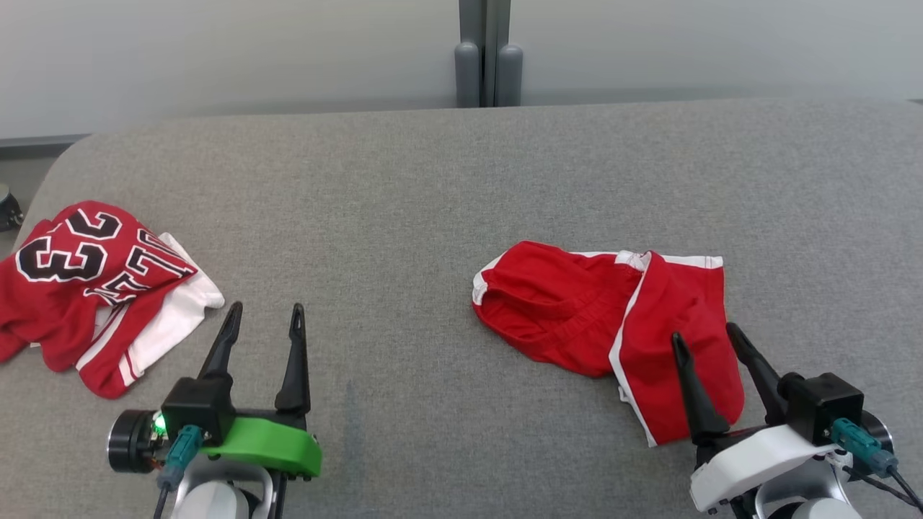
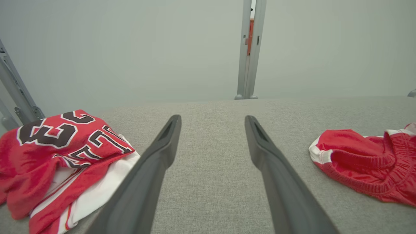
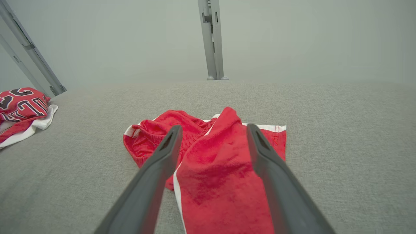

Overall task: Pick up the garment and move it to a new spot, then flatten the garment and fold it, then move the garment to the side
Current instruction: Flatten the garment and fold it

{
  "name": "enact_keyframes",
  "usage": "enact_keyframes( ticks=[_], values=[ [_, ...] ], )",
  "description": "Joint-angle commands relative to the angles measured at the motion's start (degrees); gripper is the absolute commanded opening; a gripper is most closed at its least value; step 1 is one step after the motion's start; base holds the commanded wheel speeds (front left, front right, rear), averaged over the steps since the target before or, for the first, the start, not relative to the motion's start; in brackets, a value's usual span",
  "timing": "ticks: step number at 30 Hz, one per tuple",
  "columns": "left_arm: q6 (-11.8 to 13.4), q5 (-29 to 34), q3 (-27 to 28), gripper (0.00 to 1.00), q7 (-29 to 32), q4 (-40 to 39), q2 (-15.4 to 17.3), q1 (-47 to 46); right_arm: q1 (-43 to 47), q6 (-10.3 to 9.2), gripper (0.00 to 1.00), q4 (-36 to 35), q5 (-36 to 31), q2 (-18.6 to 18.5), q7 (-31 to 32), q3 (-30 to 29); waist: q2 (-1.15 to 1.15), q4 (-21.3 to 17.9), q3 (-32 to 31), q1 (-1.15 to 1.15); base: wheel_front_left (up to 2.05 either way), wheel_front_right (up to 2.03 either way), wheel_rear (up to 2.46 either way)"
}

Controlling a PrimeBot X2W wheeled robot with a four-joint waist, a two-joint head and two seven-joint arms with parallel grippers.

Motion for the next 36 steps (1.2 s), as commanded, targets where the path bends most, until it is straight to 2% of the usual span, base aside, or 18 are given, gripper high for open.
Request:
enact_keyframes(
  ticks=[1, 8, 13, 14, 15, 16, 17, 25, 30, 36],
  values=[
    [0.2, 0.4, -0.3, 1.00, -0.2, -0.5, 0.1, -1.6, -0.1, -0.04, 1.00, 0.9, -0.4, -0.5, 0.4, 0.4, 0.00, 0.7, 2.2, 0.00, 0.00, 0.00, 0.00],
    [0.2, 0.8, -2.2, 1.00, -0.9, -1.6, -0.7, -6.5, -2.3, -0.05, 1.00, 8.4, -0.7, -1.6, 1.6, 3.5, 0.00, 2.3, 8.6, 0.00, 0.00, 0.00, 0.00],
    [0.3, 0.9, -3.1, 1.00, -1.2, -1.2, -1.2, -9.0, -4.5, -0.05, 1.00, 13.5, -1.8, -2.3, 1.9, 5.3, 0.00, 2.8, 11.0, 0.00, 0.00, 0.00, 0.00],
    [0.3, 0.9, -3.3, 1.00, -1.3, -1.2, -1.3, -9.4, -4.9, -0.05, 0.83, 14.4, -1.9, -2.2, 1.9, 5.5, 0.00, 2.8, 11.3, 0.00, 0.00, 0.00, 0.00],
    [0.4, 0.9, -3.4, 1.00, -1.4, -1.2, -1.3, -9.6, -5.3, -0.05, 0.46, 14.8, -2.0, -2.2, 1.7, 5.6, 0.00, 2.8, 11.4, 0.00, 0.00, 0.00, 0.00],
    [0.4, 0.9, -3.4, 1.00, -1.4, -1.1, -1.3, -9.8, -5.7, -0.05, 0.20, 15.1, -1.9, -2.3, 1.4, 6.1, 0.00, 2.8, 11.6, 0.00, 0.00, 0.00, 0.00],
    [0.4, 0.9, -3.4, 1.00, -1.5, -1.1, -1.4, -10.0, -6.0, -0.04, 0.00, 15.1, -1.1, -2.2, 1.0, 6.6, 0.00, 2.8, 11.7, 0.00, 0.00, 0.00, 0.00],
    [0.8, 1.0, -2.9, 1.00, -1.6, -1.5, -1.1, -10.7, -8.3, -0.05, 0.00, 5.6, 2.8, -5.0, -3.8, 6.8, 0.00, 1.6, 12.2, 0.00, 0.00, 0.00, 0.00],
    [1.0, 1.0, -2.5, 1.00, -1.6, -2.4, -1.1, -11.0, -9.6, -0.06, 0.00, 0.4, 4.1, -6.4, -3.7, 2.7, 0.00, 0.8, 13.0, 0.00, 0.00, 0.00, 0.00],
    [1.0, 1.0, -2.9, 1.00, -1.6, -3.0, -1.3, -11.6, -13.0, -0.05, 0.00, 1.4, 5.8, -7.2, -2.5, -3.7, 0.00, 0.6, 14.7, 0.00, 0.00, 0.00, 0.00]
  ],
)
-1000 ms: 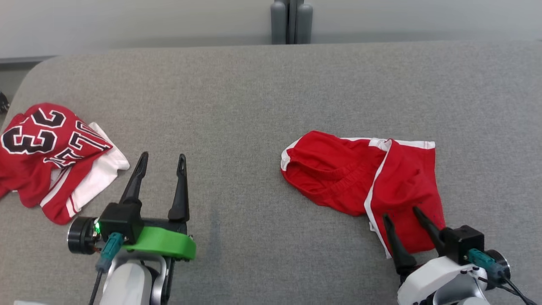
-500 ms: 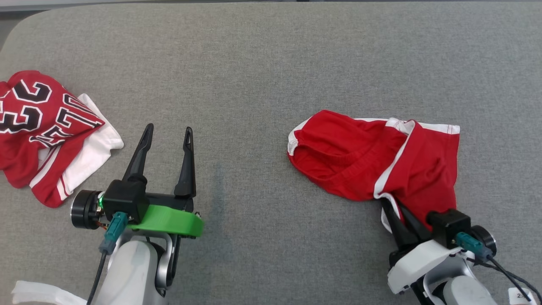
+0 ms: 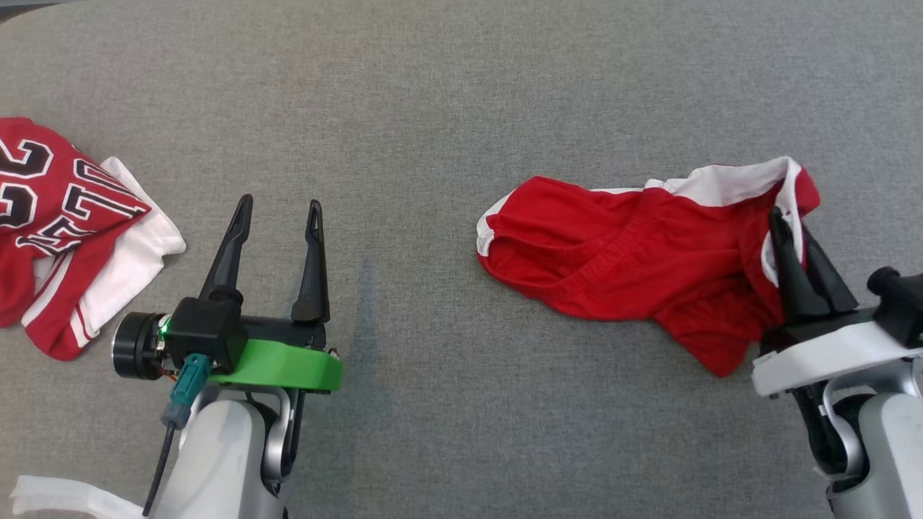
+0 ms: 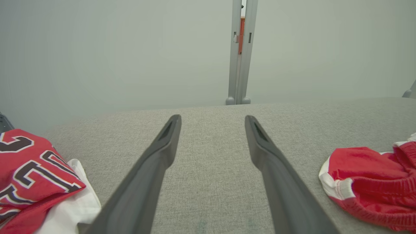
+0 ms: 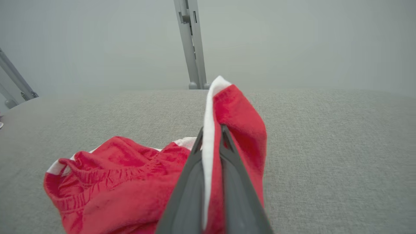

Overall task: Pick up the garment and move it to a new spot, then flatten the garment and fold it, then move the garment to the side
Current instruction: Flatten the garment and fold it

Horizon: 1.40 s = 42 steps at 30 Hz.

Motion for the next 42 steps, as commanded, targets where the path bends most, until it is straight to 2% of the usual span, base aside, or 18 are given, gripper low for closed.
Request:
enact_keyframes(
  ticks=[1, 7, 8, 9, 10, 16, 19, 24, 33, 42],
  values=[
    [-0.1, 0.4, -0.1, 1.00, -0.2, -0.2, -0.1, -1.2, -1.2, -0.06, 0.00, 0.7, 1.0, 0.0, 0.2, -1.0, 0.00, 0.1, 0.9, 0.00, 0.00, 0.00, 0.00],
    [-0.1, 0.8, -0.7, 1.00, -0.2, -0.7, -0.3, -2.3, -3.5, -0.06, 0.00, 4.1, 1.3, 0.1, 0.6, -5.3, 0.00, 0.8, 3.6, 0.00, 0.00, 0.00, 0.00],
    [-0.1, 0.8, -0.8, 1.00, -0.2, -0.8, -0.4, -2.5, -3.7, -0.06, 0.15, 4.8, 1.2, 0.1, 0.8, -5.8, 0.00, 0.9, 3.9, 0.00, 0.00, 0.00, 0.00],
    [0.0, 0.9, -0.8, 1.00, -0.2, -0.9, -0.4, -2.6, -4.2, -0.07, 0.81, 5.7, 1.4, 0.4, 0.9, -6.7, 0.00, 0.9, 4.4, 0.00, 0.00, 0.00, 0.00],
    [0.0, 0.9, -0.8, 1.00, -0.2, -0.9, -0.4, -2.7, -4.5, -0.06, 1.00, 6.4, 1.3, 0.5, 0.8, -7.3, 0.00, 0.9, 4.5, 0.00, 0.00, 0.00, 0.00],
    [0.2, 1.0, -0.6, 1.00, -0.2, -0.6, -0.4, -2.9, -5.7, -0.06, 1.00, 10.5, -0.9, 0.9, -2.5, -12.8, 0.00, 0.5, 4.1, 0.00, 0.00, 0.00, 0.00],
    [0.4, 1.0, -0.4, 1.00, -0.2, -0.4, -0.4, -2.3, -5.8, -0.06, 1.00, 10.2, -3.0, 1.2, -4.6, -13.8, 0.00, 0.1, 3.1, 0.00, 0.00, 0.00, 0.00],
    [0.6, 0.6, 0.5, 1.00, -0.2, 0.1, -0.1, -0.7, -3.4, -0.06, 1.00, 6.4, -5.7, 1.7, -6.2, -11.0, 0.00, -0.6, 0.5, 0.00, 0.00, 0.00, 0.00],
    [1.1, 0.0, 1.7, 1.00, -0.2, 0.9, 0.4, 2.4, 3.3, -0.07, 1.00, -0.5, -6.2, 4.0, -4.4, -3.9, 0.00, -1.4, -4.2, 0.00, 0.00, 0.00, 0.00],
    [1.6, -0.7, 2.1, 1.00, -0.2, 1.8, 0.7, 5.6, 7.4, -0.07, 1.00, -4.3, -5.9, 5.5, -2.6, -2.8, 0.00, -1.6, -6.9, 0.00, 0.00, 0.00, 0.00]
  ],
)
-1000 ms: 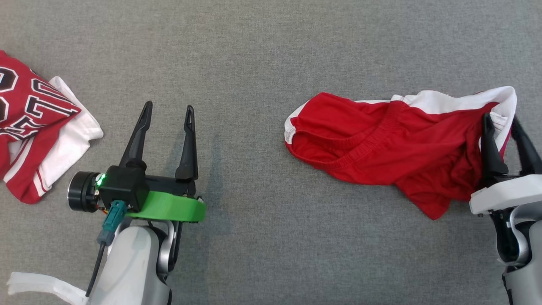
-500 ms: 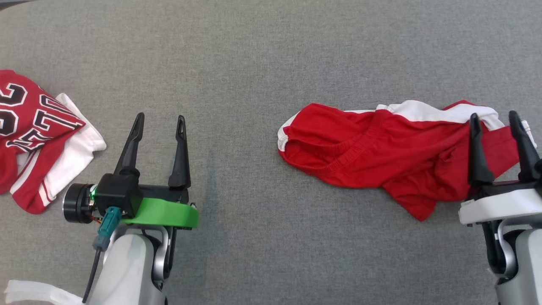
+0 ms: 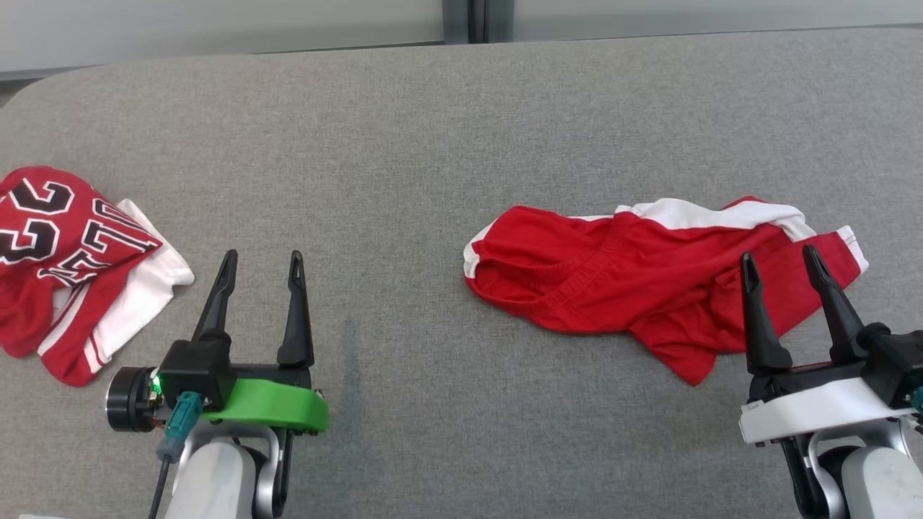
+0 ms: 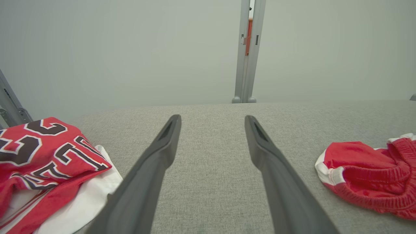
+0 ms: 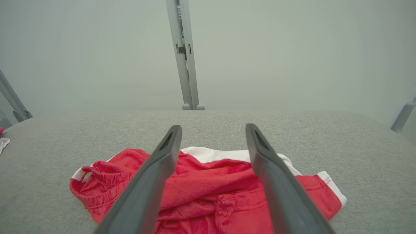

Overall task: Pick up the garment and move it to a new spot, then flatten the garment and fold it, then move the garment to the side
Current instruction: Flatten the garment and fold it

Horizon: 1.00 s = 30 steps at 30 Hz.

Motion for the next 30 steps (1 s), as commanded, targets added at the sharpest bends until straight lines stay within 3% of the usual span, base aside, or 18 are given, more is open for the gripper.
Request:
enact_keyframes(
  ticks=[1, 7, 11, 21, 25, 30],
  values=[
    [0.3, -0.2, 0.0, 1.00, -0.2, 0.2, 0.4, 0.7, 0.9, -0.07, 1.00, -0.5, 0.3, 0.0, 0.3, -0.2, 0.00, 0.0, -0.7, 0.00, 0.00, 0.00, 0.00],
    [0.1, 0.0, -0.8, 1.00, -0.2, 0.1, 0.4, 0.7, 1.2, -0.07, 1.00, -1.1, 0.7, 0.1, 1.0, -0.2, 0.00, 0.1, -1.1, 0.00, 0.00, 0.00, 0.00],
    [-1.6, 0.8, -3.8, 1.00, 1.0, -0.4, 0.0, -1.8, 1.0, -0.08, 1.00, -1.4, 0.8, 0.2, 1.2, -0.1, 0.00, -0.1, -0.5, 0.00, 0.00, 0.00, 0.00],
    [-7.3, -1.1, -22.7, 1.00, 9.5, 2.9, -1.4, -12.5, -1.7, -0.08, 1.00, -1.3, 1.2, 0.4, 1.1, 1.0, 0.00, -4.7, 3.7, 0.00, 0.00, 0.00, 0.00],
    [-7.6, -4.5, -29.9, 1.00, 12.5, 6.1, -1.4, -16.3, -3.0, -0.08, 1.00, -0.3, 1.7, 0.5, 0.5, 1.9, 0.00, -7.9, 5.7, 0.00, 0.00, 0.00, 0.00],
    [-5.8, -7.9, -33.9, 1.00, 15.8, 11.9, -1.4, -20.4, -4.0, -0.07, 1.00, 1.0, 2.4, 0.9, -0.5, 2.4, 0.00, -10.9, 8.2, 0.00, 0.00, 0.00, 0.00]
  ],
)
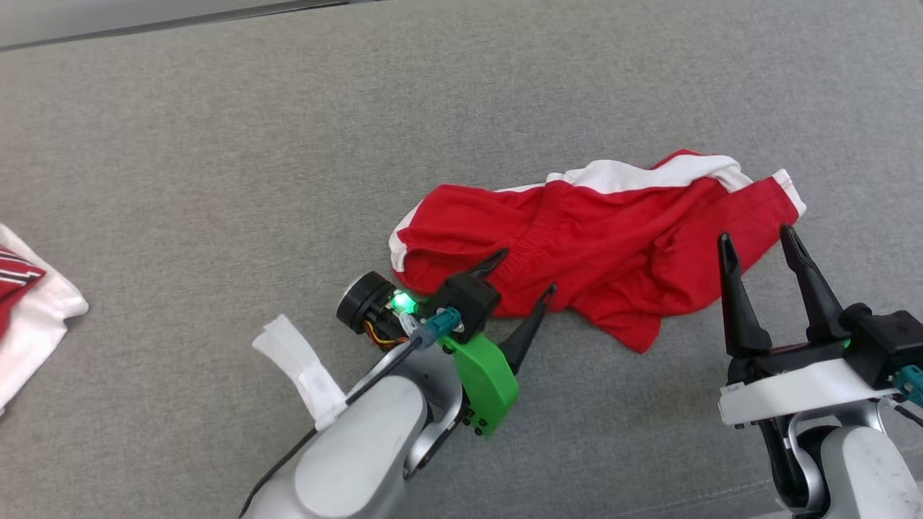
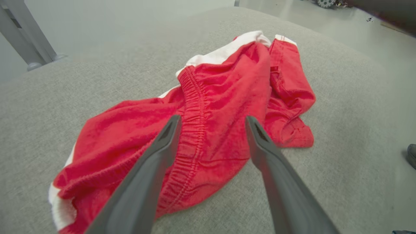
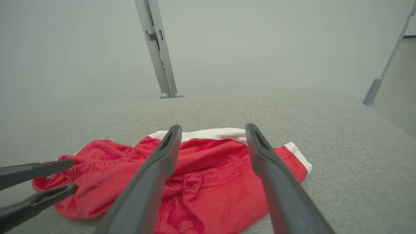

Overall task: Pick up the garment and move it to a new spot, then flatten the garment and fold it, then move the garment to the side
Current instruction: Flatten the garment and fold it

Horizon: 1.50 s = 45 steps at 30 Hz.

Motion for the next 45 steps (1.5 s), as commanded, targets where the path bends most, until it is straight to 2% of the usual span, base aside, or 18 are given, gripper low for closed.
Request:
enact_keyframes(
  ticks=[1, 6, 8, 9, 13, 17, 26, 34, 35, 37, 45],
  values=[
    [0.9, -0.7, -0.1, 1.00, 0.7, 1.8, 0.4, -1.7, -1.0, -0.06, 1.00, 0.4, 0.6, 0.3, -0.6, 0.0, 0.00, -3.1, 3.0, 0.00, 0.00, 0.00, 0.00],
    [3.8, -2.9, 0.6, 1.00, 1.9, 7.8, 0.4, -4.0, -1.5, -0.07, 1.00, 1.8, 0.9, 0.5, -1.6, 0.3, 0.00, -4.2, 3.7, 0.00, 0.00, 0.00, 0.00],
    [3.5, -3.8, 1.1, 0.04, 1.7, 9.0, 0.4, -4.5, -1.6, -0.06, 1.00, 2.1, 0.8, 0.6, -1.8, 0.1, 0.00, -4.0, 3.8, 0.00, 0.00, 0.00, 0.00],
    [3.6, -4.0, 1.2, 0.00, 1.6, 9.6, 0.4, -4.6, -1.7, -0.06, 1.00, 2.3, 0.8, 0.6, -1.9, 0.0, 0.00, -3.9, 3.8, 0.00, 0.00, 0.00, 0.00],
    [3.7, -5.2, 1.7, 0.00, -0.2, 10.2, 0.6, -2.9, -2.0, -0.06, 1.00, 2.6, 0.7, 0.3, -2.2, 0.3, 0.00, -2.8, 3.3, 0.00, 0.00, 0.00, 0.00],
    [4.9, -5.9, 2.8, 0.00, -1.5, 8.9, 2.6, -0.3, -1.9, -0.06, 1.00, 2.6, 0.7, 0.1, -2.0, 0.4, 0.00, -0.9, 2.6, 0.00, 0.00, 0.00, 0.00],
    [10.2, -7.7, 5.8, 0.00, -1.2, 0.6, 9.4, 10.4, -0.8, -0.06, 1.00, 2.3, 0.8, -0.9, -0.9, -0.1, 0.00, 4.9, 0.7, 0.00, 0.00, 0.00, 0.00],
    [14.8, -10.0, 8.1, 0.00, 1.3, -7.6, 13.4, 19.2, 0.6, -0.06, 1.00, 1.6, 0.5, -1.4, 0.4, -0.4, 0.00, 8.8, -1.7, 0.00, 0.00, 0.00, 0.00],
    [15.7, -10.3, 8.8, 0.05, 0.5, -9.6, 13.7, 20.3, 0.7, -0.06, 1.00, 1.3, 0.5, -1.5, 0.7, -0.5, 0.00, 9.3, -2.3, 0.00, 0.00, 0.00, 0.00],
    [16.2, -10.5, 9.6, 1.00, -1.0, -11.2, 13.5, 20.6, 1.1, -0.06, 1.00, 1.1, 0.5, -1.6, 0.9, -0.6, 0.00, 9.5, -2.8, 0.00, 0.00, 0.00, 0.00],
    [18.1, -8.8, 13.1, 1.00, -12.1, -15.6, 11.8, 18.5, 2.2, -0.06, 1.00, -0.3, -0.1, -1.7, 2.5, -0.6, 0.00, 9.4, -4.7, 0.00, 0.00, 0.00, 0.00]
  ],
)
